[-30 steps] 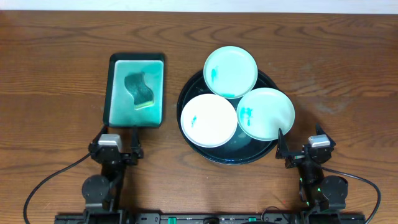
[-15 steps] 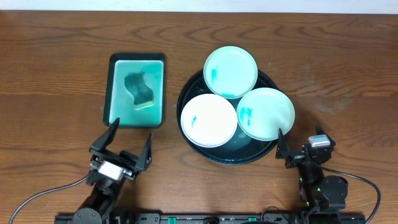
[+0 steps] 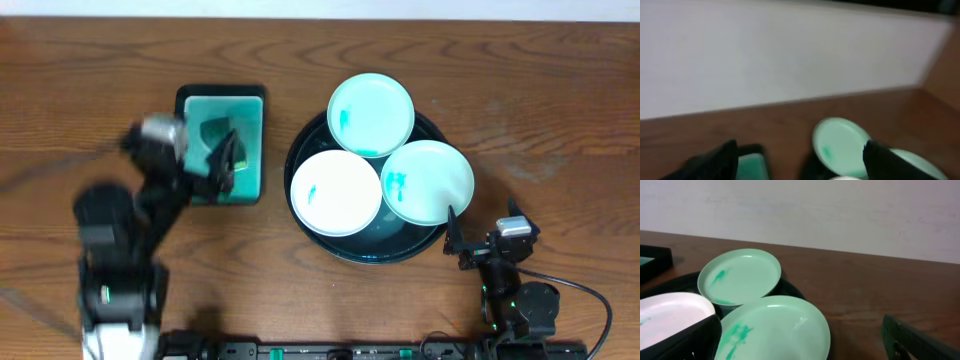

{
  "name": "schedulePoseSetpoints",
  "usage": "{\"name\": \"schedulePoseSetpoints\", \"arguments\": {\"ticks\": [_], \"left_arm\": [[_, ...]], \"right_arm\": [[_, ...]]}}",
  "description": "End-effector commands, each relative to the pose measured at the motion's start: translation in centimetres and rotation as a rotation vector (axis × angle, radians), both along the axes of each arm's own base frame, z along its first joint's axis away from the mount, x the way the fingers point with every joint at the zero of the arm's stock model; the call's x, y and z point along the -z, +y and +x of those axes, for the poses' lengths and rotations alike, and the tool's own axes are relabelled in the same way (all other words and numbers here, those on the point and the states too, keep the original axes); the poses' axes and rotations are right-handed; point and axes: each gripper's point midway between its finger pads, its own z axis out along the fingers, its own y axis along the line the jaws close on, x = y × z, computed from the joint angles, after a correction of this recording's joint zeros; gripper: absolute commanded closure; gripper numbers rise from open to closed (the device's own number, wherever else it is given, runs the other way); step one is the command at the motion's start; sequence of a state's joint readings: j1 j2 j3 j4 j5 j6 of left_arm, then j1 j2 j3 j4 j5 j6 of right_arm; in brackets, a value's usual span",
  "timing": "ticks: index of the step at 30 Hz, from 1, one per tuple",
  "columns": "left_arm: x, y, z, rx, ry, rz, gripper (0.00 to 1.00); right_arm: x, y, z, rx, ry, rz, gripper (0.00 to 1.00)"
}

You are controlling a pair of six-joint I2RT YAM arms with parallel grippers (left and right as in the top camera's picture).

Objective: Clean dirty plates on tray and stack at the side
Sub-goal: 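Move the left gripper over the sponge tray and lower it, then grasp the green sponge with the left gripper and lift it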

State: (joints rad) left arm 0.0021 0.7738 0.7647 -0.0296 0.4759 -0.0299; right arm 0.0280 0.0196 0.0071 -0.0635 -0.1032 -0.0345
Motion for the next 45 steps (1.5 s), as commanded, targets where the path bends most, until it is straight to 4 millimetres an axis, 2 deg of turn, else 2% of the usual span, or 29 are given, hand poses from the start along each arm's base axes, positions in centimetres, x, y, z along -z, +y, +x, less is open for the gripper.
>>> {"name": "schedulePoseSetpoints", "arguments": {"ticks": [1, 3, 4, 6, 8, 10, 13, 16, 18, 19, 21, 22, 25, 30, 35, 38, 41, 45], "left_arm": [[-0.6, -4.9, 1.0, 0.341, 0.072, -0.062, 0.20], [0.4, -4.2, 3.3, 0.292, 0.123, -0.080, 0.20], [1.5, -2.7, 5.4, 0.170, 0.206, -0.127, 0.20], [3.3, -0.8, 7.6, 0.020, 0.340, -0.154, 0.20], [5.8, 1.1, 9.0, -0.106, 0.513, -0.124, 0.20], [8.3, 2.4, 9.5, -0.191, 0.677, -0.085, 0.20], [12.0, 2.6, 10.1, -0.211, 0.840, -0.065, 0.20], [15.4, 2.8, 10.4, -0.228, 0.932, -0.048, 0.20], [17.4, 3.5, 11.3, -0.270, 0.959, -0.036, 0.20], [18.4, 4.3, 11.6, -0.349, 0.987, -0.058, 0.20], [20.8, 6.9, 11.6, -0.615, 1.059, -0.154, 0.20], [21.7, 7.5, 11.5, -0.689, 1.082, -0.188, 0.20], [24.3, 7.6, 11.9, -0.759, 1.133, -0.251, 0.20], [26.9, 7.5, 12.3, -0.764, 1.170, -0.240, 0.20], [28.3, 7.5, 13.1, -0.749, 1.170, -0.220, 0.20], [28.9, 7.2, 12.9, -0.733, 1.188, -0.210, 0.20], [28.8, 5.2, 13.4, -0.558, 1.175, -0.135, 0.20], [28.9, 4.9, 13.4, -0.531, 1.163, -0.070, 0.20]], "right_arm": [[0.1, 0.0, 0.0, 0.001, 0.003, -0.008, 0.01], [0.1, 0.0, 0.0, 0.001, 0.003, -0.008, 0.01], [0.1, 0.0, 0.0, 0.001, 0.003, -0.008, 0.01], [0.1, 0.0, 0.0, 0.001, 0.003, -0.008, 0.01], [0.1, 0.0, 0.0, 0.001, 0.003, -0.008, 0.01], [0.1, 0.0, 0.0, 0.001, 0.003, -0.008, 0.01], [0.1, 0.0, 0.0, 0.001, 0.003, -0.008, 0.01], [0.1, 0.0, 0.0, 0.001, 0.003, -0.008, 0.01], [0.1, 0.0, 0.0, 0.001, 0.003, -0.008, 0.01], [0.1, 0.0, 0.0, 0.001, 0.003, -0.008, 0.01], [0.1, 0.0, 0.0, 0.001, 0.003, -0.008, 0.01], [0.1, 0.0, 0.0, 0.001, 0.003, -0.008, 0.01], [0.1, 0.0, 0.0, 0.002, 0.003, -0.008, 0.01], [0.1, 0.0, 0.0, 0.001, 0.003, -0.008, 0.01], [0.1, 0.0, 0.0, 0.001, 0.003, -0.008, 0.01], [0.1, 0.0, 0.0, 0.001, 0.003, -0.008, 0.01], [0.1, 0.0, 0.0, 0.001, 0.003, -0.008, 0.01], [0.1, 0.0, 0.0, 0.001, 0.003, -0.008, 0.01]]}}
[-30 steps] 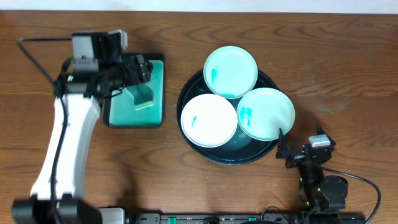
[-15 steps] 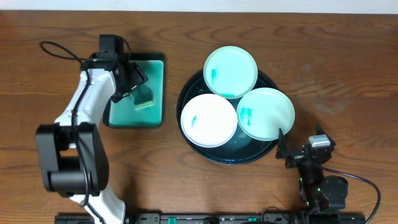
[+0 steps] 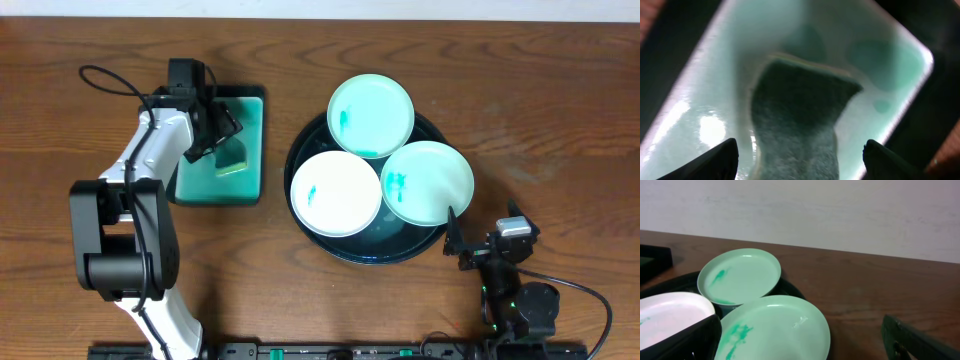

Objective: Clean dirty plates on tray and stack at the side
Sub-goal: 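Grasp the green sponge with the left gripper and lift it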

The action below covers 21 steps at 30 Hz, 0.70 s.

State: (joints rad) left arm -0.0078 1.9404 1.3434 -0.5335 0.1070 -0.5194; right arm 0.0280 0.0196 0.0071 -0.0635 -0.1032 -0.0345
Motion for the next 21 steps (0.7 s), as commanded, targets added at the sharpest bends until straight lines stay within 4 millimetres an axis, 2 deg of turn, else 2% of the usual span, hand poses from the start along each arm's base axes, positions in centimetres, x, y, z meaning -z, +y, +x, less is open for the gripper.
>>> {"name": "schedulePoseSetpoints", "arguments": {"ticks": [1, 8, 11, 15, 21], "left_arm": [[0.5, -0.6, 0.2, 0.101, 0.003, 0.042, 0.20], [1.3, 1.0, -0.2, 0.054, 0.031, 0.121, 0.20], [1.7, 1.0, -0.3, 0.040, 0.040, 0.115, 0.20], [3.2, 0.9, -0.7, 0.042, 0.076, 0.114, 0.20], [3.4, 0.8, -0.7, 0.046, 0.081, 0.104, 0.20]], "right_arm": [[0.1, 0.0, 0.0, 0.001, 0.003, -0.008, 0.01], [0.1, 0.0, 0.0, 0.001, 0.003, -0.008, 0.01], [0.1, 0.0, 0.0, 0.001, 0.003, -0.008, 0.01], [0.1, 0.0, 0.0, 0.001, 0.003, -0.008, 0.01], [0.1, 0.0, 0.0, 0.001, 0.003, -0.008, 0.01]]}}
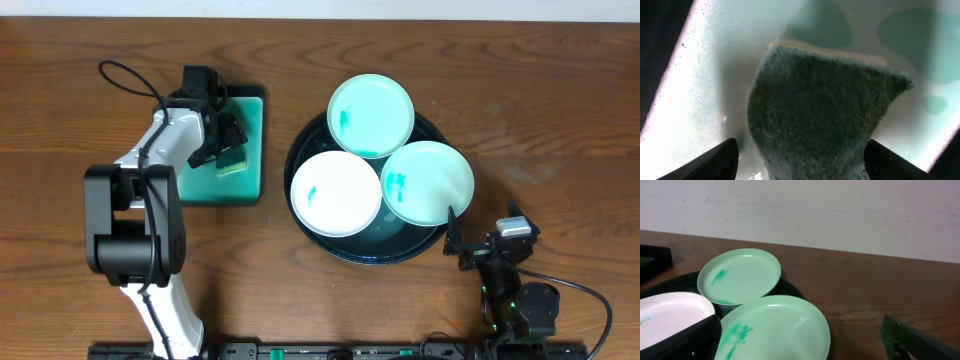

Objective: Clean dirty plates on tray and stack at the side
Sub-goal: 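Grasp the green sponge with the left gripper and lift it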

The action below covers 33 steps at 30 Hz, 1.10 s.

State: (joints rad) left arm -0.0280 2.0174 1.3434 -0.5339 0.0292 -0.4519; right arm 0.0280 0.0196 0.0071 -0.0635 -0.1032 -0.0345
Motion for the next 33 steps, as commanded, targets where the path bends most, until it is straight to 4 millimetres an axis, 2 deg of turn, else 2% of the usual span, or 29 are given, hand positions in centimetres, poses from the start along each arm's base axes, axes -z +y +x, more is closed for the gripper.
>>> {"name": "schedulePoseSetpoints", "arguments": {"ticks": [1, 8, 10, 14, 16, 18, 21, 25, 27, 29, 33], "left_arm": [[0.2, 0.3, 0.0, -0.014, 0.006, 0.008, 0.21], [0.2, 0.3, 0.0, -0.014, 0.005, 0.009, 0.22], [0.2, 0.3, 0.0, -0.014, 0.006, 0.009, 0.28], [0.2, 0.3, -0.1, -0.014, 0.010, 0.009, 0.32], [0.2, 0.3, -0.2, -0.014, 0.013, 0.008, 0.36], [0.2, 0.3, -0.2, -0.014, 0.014, 0.009, 0.46], [0.2, 0.3, -0.2, -0.014, 0.013, 0.009, 0.71], [0.1, 0.3, -0.2, -0.014, 0.011, 0.009, 0.85], [-0.3, 0.3, -0.1, -0.014, 0.000, 0.009, 0.93], [-1.4, 0.3, 0.0, -0.014, -0.021, 0.008, 0.92], [-5.5, 0.3, 0.6, -0.014, -0.110, 0.005, 0.93]], "right_arm": [[0.1, 0.0, 0.0, 0.001, 0.003, -0.008, 0.01], [0.1, 0.0, 0.0, 0.001, 0.003, -0.008, 0.01], [0.1, 0.0, 0.0, 0.001, 0.003, -0.008, 0.01], [0.1, 0.0, 0.0, 0.001, 0.003, -0.008, 0.01], [0.1, 0.0, 0.0, 0.001, 0.003, -0.008, 0.01], [0.1, 0.0, 0.0, 0.001, 0.003, -0.008, 0.01], [0.1, 0.0, 0.0, 0.001, 0.003, -0.008, 0.01], [0.1, 0.0, 0.0, 0.001, 0.003, -0.008, 0.01], [0.1, 0.0, 0.0, 0.001, 0.003, -0.008, 0.01], [0.1, 0.0, 0.0, 0.001, 0.003, -0.008, 0.01], [0.1, 0.0, 0.0, 0.001, 0.003, -0.008, 0.01]]}}
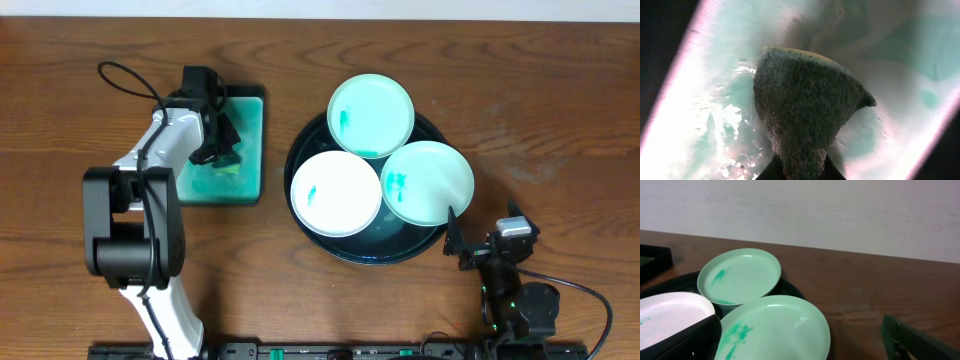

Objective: Clean dirty plates on tray and stack at the side
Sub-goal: 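Grasp the green sponge with the left gripper and lift it, then hold the sponge above the tray with the left gripper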

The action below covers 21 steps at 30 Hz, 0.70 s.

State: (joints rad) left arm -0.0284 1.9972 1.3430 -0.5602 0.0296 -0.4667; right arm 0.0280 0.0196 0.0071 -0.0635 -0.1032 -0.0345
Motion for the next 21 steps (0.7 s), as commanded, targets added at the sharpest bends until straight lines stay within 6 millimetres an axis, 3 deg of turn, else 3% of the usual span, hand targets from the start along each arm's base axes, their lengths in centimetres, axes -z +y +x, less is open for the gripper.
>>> {"name": "schedulePoseSetpoints", "arguments": {"ticks": [1, 7, 10, 12, 16, 21], "left_arm": [[-7.5, 0.3, 1.1, -0.001, -0.175, 0.009, 0.93], [-14.9, 0.3, 0.5, -0.002, -0.341, 0.004, 0.93], [-17.1, 0.3, -0.1, -0.003, -0.389, 0.003, 0.93], [-17.6, 0.3, -0.3, -0.010, -0.397, -0.001, 0.93], [-15.5, 0.0, -1.1, -0.008, -0.331, 0.002, 0.93], [-8.2, -0.9, -1.6, 0.015, -0.207, 0.009, 0.93]], "right_arm": [[0.1, 0.0, 0.0, 0.001, 0.003, -0.008, 0.01], [0.1, 0.0, 0.0, 0.001, 0.003, -0.008, 0.01], [0.1, 0.0, 0.0, 0.002, 0.003, -0.008, 0.01], [0.1, 0.0, 0.0, 0.001, 0.003, -0.008, 0.01], [0.2, 0.0, 0.0, 0.001, 0.004, -0.008, 0.01], [0.1, 0.0, 0.0, 0.001, 0.003, -0.008, 0.01]]}}
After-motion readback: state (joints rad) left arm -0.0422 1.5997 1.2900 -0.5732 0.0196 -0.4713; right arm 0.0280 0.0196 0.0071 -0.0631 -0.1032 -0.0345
